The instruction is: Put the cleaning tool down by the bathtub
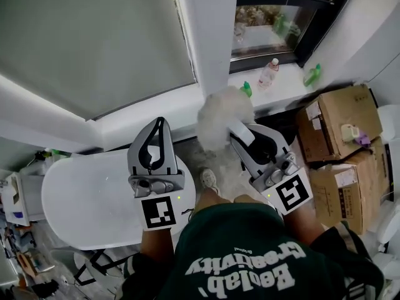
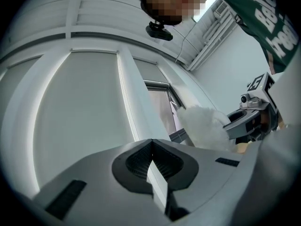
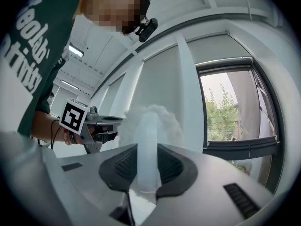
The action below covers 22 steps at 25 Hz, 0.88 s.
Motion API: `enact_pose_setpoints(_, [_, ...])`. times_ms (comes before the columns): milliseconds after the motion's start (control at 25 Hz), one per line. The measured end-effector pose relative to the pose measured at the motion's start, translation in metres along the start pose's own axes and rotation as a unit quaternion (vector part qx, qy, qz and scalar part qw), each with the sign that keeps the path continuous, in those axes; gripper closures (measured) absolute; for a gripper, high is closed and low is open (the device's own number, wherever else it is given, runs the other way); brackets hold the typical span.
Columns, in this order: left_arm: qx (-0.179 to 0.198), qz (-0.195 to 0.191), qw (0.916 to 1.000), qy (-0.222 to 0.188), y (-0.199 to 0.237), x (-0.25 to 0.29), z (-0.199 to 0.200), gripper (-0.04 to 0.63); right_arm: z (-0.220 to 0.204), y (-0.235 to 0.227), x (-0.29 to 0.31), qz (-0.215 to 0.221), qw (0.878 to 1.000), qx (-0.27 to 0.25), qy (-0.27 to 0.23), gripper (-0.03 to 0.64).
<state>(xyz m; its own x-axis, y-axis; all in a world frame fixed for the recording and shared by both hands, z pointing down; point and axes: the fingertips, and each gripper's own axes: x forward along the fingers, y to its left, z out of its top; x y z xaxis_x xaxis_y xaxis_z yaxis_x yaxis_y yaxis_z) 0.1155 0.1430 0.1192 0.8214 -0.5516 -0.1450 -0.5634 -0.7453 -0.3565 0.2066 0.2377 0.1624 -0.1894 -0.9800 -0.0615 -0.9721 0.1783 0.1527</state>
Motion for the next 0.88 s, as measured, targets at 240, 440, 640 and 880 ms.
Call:
enact_pose_setpoints(240, [-0.004, 0.004, 1.0, -0.006, 0.023, 0.026, -0.007, 0.588, -0.003, -0.015, 0.033, 0.0, 1.0, -0.007, 0.009, 0.525])
enact_pose_setpoints(440, [-0.014, 0.01, 0.9998, -0.01, 0.041, 0.041, -0.018, 0.588, -0.012, -0.024, 0.057, -0.011, 0.999, -0.008, 0.033, 0.525])
enact_pose_setpoints(640, [-0.018, 0.013, 0.9998, -0.004, 0.054, 0.053, -0.027, 0.586, -0.012, -0.025, 0.075, -0.002, 0.999, -0.009, 0.032, 0.525])
enact_pose_setpoints(880, [-0.019, 0.007, 0.9998, -0.001, 0.065, 0.06, -0.039, 0.586, -0.019, -0.021, 0.095, 0.006, 0.999, -0.011, 0.041, 0.525])
